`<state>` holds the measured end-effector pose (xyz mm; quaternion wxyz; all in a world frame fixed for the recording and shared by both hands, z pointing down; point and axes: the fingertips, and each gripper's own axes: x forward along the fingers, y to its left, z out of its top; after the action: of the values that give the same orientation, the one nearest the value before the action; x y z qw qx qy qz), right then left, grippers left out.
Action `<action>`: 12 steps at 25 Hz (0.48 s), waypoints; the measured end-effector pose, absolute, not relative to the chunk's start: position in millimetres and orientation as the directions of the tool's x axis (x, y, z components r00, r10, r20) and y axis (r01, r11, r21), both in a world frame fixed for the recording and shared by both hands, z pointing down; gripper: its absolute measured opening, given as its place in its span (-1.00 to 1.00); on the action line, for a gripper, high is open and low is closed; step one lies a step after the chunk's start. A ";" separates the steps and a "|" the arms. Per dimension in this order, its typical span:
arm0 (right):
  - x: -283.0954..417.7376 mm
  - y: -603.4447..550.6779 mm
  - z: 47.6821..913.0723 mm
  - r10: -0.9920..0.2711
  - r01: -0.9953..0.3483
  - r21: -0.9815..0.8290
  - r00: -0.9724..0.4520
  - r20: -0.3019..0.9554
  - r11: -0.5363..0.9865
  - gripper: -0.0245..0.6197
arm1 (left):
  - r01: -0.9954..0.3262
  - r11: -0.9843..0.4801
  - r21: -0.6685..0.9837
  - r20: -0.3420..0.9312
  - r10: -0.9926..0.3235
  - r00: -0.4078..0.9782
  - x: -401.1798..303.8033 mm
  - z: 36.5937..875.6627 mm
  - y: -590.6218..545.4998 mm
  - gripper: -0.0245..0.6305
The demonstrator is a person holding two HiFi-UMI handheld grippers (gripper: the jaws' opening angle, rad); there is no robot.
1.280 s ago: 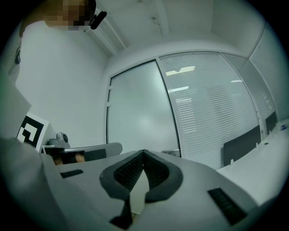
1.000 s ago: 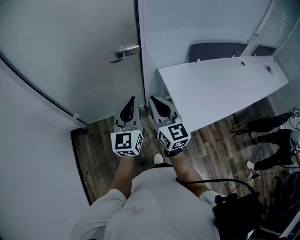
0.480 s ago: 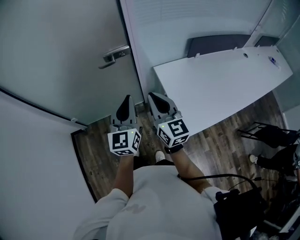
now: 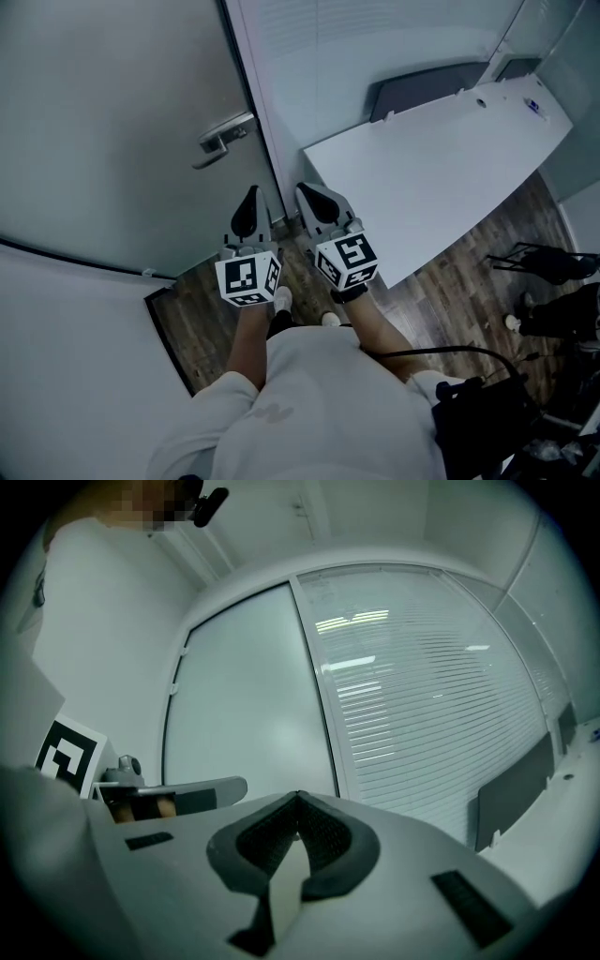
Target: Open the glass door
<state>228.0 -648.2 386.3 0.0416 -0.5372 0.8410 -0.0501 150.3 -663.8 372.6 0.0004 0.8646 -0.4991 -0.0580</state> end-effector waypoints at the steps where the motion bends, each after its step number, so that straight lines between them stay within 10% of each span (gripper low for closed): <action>1: 224.5 -657.3 384.2 -0.911 -0.903 -0.126 -0.411 -0.019 0.410 -0.91 | -0.856 -0.513 0.060 -0.093 -0.857 0.507 146.4 371.9 -673.9 -0.92; 12: 160.0 -732.8 402.1 -0.921 -0.916 -0.117 -0.389 0.032 0.383 -0.91 | -0.810 -0.585 0.037 0.110 -0.804 0.585 90.2 426.9 -766.4 -0.92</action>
<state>160.0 -732.8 402.1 0.0192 -0.5525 0.8313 -0.0575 90.2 -766.4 426.9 0.0413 0.8893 -0.4537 0.0405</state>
